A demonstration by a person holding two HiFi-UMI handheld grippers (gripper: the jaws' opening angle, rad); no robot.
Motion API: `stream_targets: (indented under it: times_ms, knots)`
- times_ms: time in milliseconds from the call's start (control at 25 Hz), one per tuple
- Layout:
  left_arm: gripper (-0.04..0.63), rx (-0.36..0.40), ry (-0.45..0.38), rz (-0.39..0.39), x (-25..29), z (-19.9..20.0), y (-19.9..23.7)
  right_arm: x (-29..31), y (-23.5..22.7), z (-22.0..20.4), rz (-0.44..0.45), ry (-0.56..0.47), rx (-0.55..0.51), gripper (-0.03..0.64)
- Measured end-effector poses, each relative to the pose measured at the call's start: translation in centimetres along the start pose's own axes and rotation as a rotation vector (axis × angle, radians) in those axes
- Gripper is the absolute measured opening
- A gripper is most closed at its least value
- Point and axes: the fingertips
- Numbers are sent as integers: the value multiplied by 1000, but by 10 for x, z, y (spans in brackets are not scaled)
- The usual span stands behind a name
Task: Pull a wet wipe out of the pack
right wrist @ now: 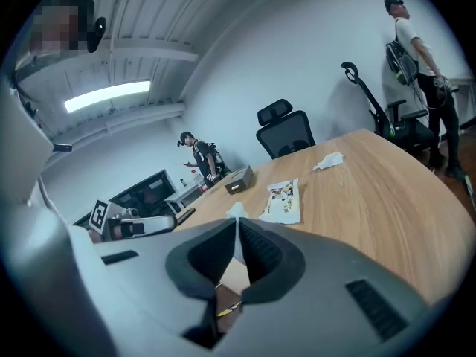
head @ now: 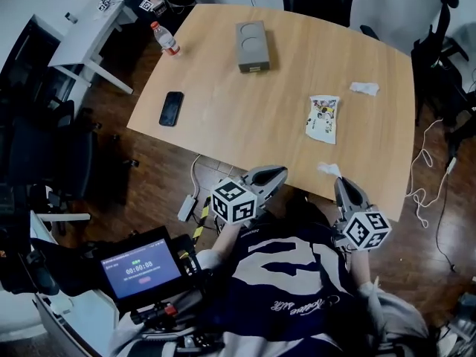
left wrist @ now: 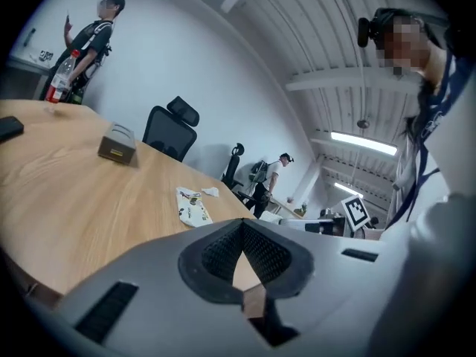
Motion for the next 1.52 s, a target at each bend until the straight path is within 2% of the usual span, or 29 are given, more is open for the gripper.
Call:
stream_targets:
  times_ms: [120, 240, 400, 560, 680, 920, 1120, 1320, 1520]
  knots:
    - [3, 71, 28, -25, -27, -21, -7, -9, 11, -19, -13, -8, 19, 9]
    - [3, 70, 44, -23, -43, -40, -7, -12, 19, -40, -15, 14, 33, 9]
    - [3, 77, 88, -74, -49, -60, -18, -19, 30, -45, -17, 30, 26, 9]
    - [3, 137, 134, -127, -51, -78, -47, -43, 41, -48, -40, 23, 6, 9]
    - [3, 165, 124, -144, -59, -79, -64, -48, 52, -50, -24, 12, -1, 9]
    - [3, 138, 37, -98, -49, -61, -82, -55, 58, -30, 48, -4, -38, 9]
    - [3, 103, -26, -59, -27, -60, -122, -112, 36, -25, 46, -22, -44, 9]
    - [3, 75, -48, -37, -6, -85, -178, -188, -4, -36, 6, -50, -23, 9]
    - [3, 30, -37, 28, -1, -133, -229, -258, -40, -56, -15, -62, 7, 9]
Point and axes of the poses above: the fingertips, and each gripper's own axes: x forward along the fingers, y to its left, z out of its top, and after that the axes turned 9 degrees about z, right-handed
